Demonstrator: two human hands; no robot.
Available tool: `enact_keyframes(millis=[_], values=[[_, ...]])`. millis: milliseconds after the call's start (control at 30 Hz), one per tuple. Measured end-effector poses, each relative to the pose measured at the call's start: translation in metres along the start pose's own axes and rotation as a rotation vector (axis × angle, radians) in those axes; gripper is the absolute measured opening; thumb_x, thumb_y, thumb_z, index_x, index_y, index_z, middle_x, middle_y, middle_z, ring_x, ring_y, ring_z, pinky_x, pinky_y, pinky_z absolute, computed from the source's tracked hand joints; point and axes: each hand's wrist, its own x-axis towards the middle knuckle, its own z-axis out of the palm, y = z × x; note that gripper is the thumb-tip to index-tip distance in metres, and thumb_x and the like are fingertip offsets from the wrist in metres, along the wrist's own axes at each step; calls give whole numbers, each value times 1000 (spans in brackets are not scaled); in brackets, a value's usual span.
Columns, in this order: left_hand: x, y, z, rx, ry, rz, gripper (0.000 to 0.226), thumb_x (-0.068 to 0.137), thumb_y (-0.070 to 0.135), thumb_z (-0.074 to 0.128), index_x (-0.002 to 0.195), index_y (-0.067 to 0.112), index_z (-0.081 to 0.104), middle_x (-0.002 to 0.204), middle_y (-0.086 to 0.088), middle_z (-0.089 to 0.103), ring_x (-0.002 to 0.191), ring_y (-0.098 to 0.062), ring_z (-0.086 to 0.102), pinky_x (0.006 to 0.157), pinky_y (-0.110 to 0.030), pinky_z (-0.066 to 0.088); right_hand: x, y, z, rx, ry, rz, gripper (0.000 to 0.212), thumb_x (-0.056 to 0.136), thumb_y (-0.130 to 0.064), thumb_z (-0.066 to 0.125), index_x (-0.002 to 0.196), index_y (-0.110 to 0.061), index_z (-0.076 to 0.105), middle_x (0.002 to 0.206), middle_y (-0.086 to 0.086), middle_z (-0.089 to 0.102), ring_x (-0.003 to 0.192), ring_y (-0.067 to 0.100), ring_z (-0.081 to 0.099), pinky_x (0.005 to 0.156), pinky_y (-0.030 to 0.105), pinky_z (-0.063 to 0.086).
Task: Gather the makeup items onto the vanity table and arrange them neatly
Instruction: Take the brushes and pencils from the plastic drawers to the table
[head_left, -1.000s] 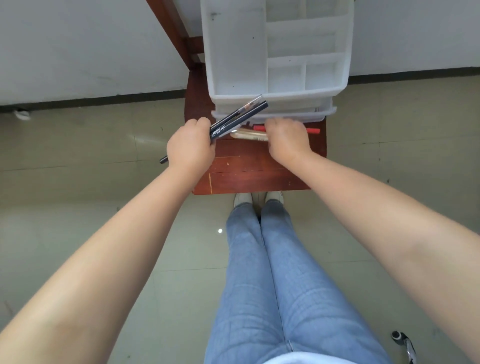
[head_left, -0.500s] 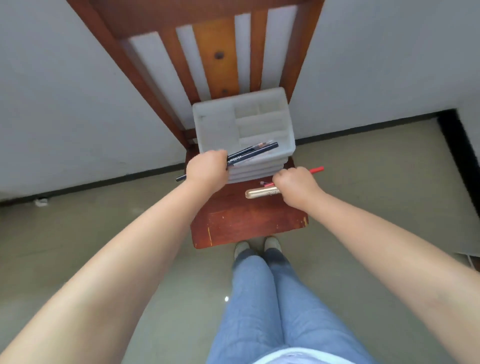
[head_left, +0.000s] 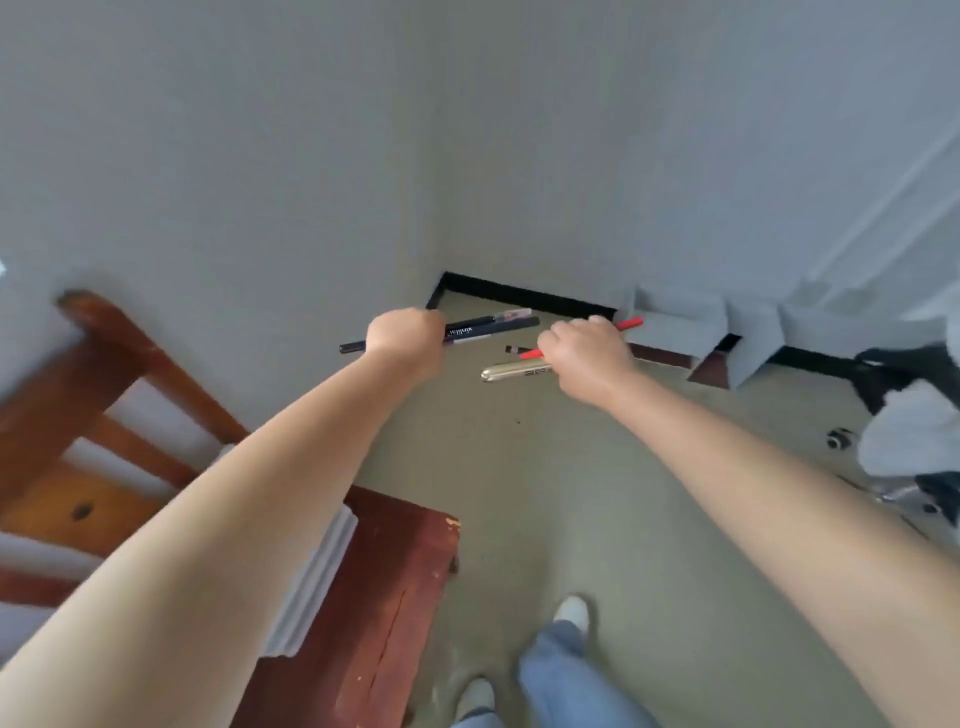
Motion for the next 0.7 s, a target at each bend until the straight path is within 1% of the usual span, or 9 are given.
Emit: enact_keyframes(millis=[67,133,233,300,333,433,500,567,700], values=[[7,57,-10,48,1,158,16,86,8,45,99,11,54,98,-9,61,71,-26,44,61,-30,34,-51,33,-2,2,-11,133,27,80,4,43,105,-3,51,108,13,57,102,28,53,81,34,34],[9,121,-21,90,18,323,16,85,6,45,97,11,54,99,-9,61,74,-27,47,62,-29,35,-108,67,-4,4,-13,283,29,78,6,43,105,-3,51,107,12,57,102,28,52,82,35,34],[-6,231,-41,130,37,555,23,84,6,44,104,12,55,105,-9,61,91,-30,57,67,-30,38,-204,111,-7,-10,-28,536,33,77,7,44,108,-3,50,107,12,57,101,29,53,82,35,36],[-31,308,-52,137,59,727,21,85,10,45,103,11,55,106,-9,60,97,-30,58,68,-30,38,-275,136,-9,-10,-20,702,34,75,8,44,107,-3,51,105,13,57,98,28,53,81,35,36],[-48,346,-56,146,71,809,20,85,10,45,102,11,55,105,-9,61,95,-30,58,67,-30,38,-312,145,-10,-12,-18,787,34,74,7,44,106,-3,52,105,13,57,97,28,54,80,34,36],[-105,455,-64,187,113,1021,21,80,3,45,98,11,53,102,-8,61,81,-26,54,62,-30,39,-424,167,-11,-44,-21,1035,29,77,2,46,105,-3,52,104,12,58,96,29,55,75,33,35],[-149,525,-66,195,139,1148,21,84,7,44,102,11,53,103,-8,59,86,-26,55,64,-30,39,-499,175,-11,-69,-44,1162,29,79,1,47,107,-6,51,104,10,59,94,29,56,73,32,36],[-199,594,-63,182,163,1266,22,85,9,44,105,11,53,104,-8,59,95,-28,56,66,-31,38,-577,180,-10,-89,-70,1267,29,81,-1,46,108,-8,51,105,8,60,94,27,57,76,33,39],[-303,720,-60,123,154,1438,23,86,9,42,106,12,53,105,-8,60,95,-27,57,68,-30,39,-722,185,-21,-158,-131,1441,26,82,-2,45,106,-8,52,106,8,59,96,28,56,78,33,39]])
